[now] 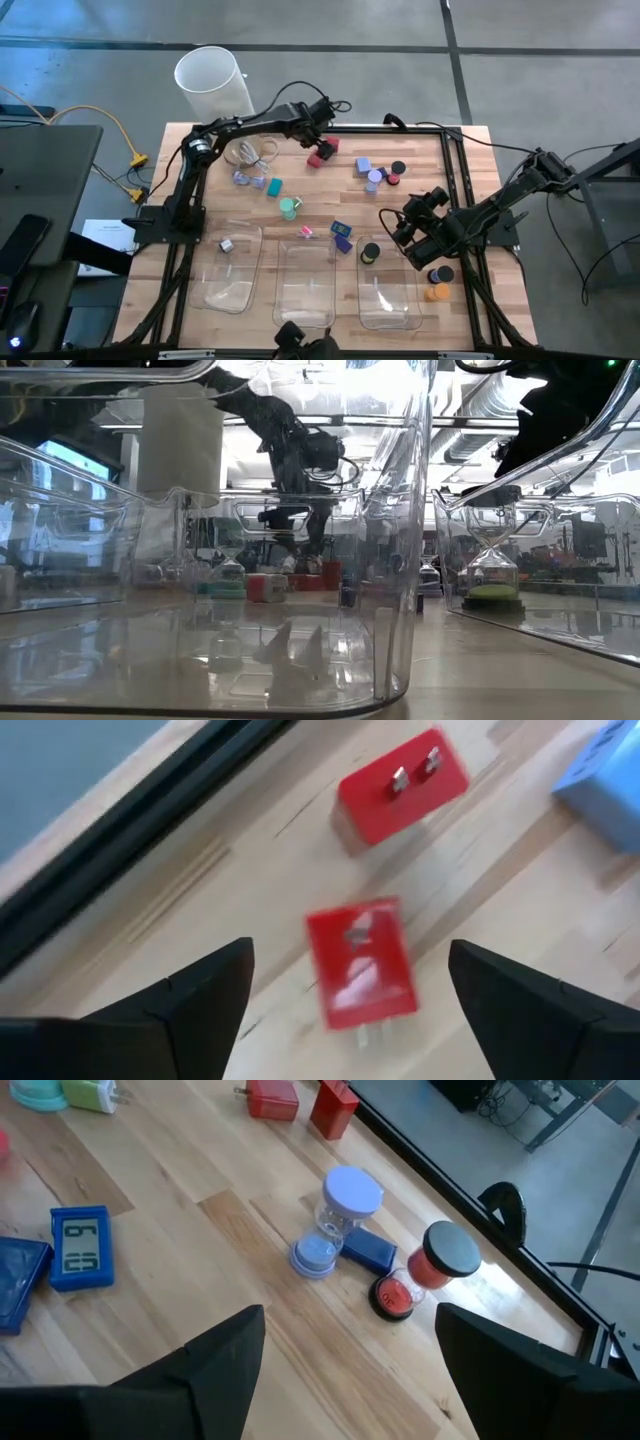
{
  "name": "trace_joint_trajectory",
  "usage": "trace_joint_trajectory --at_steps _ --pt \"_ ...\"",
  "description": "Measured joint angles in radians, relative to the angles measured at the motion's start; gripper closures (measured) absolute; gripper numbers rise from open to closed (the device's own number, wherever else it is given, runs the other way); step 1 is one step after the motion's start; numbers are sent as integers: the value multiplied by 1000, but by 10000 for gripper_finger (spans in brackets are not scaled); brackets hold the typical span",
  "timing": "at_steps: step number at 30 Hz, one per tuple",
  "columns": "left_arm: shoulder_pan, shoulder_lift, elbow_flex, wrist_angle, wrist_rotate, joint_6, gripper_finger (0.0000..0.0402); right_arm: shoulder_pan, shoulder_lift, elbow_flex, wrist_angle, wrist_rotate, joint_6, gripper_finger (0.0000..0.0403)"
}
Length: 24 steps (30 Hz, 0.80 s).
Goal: Pick & Place Office items
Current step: Put the red adapter into the left bin
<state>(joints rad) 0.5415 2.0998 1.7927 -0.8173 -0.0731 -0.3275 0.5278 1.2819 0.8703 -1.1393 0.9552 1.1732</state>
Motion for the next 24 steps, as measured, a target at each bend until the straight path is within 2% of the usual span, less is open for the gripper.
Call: trace_joint_trajectory --at_steps 6,24 --pt "0 23 0 15 8 -92 73 0 0 0 0 8 0 119" --pt "-2 87 0 7 -10 -163 73 1 0 0 5 4 0 119"
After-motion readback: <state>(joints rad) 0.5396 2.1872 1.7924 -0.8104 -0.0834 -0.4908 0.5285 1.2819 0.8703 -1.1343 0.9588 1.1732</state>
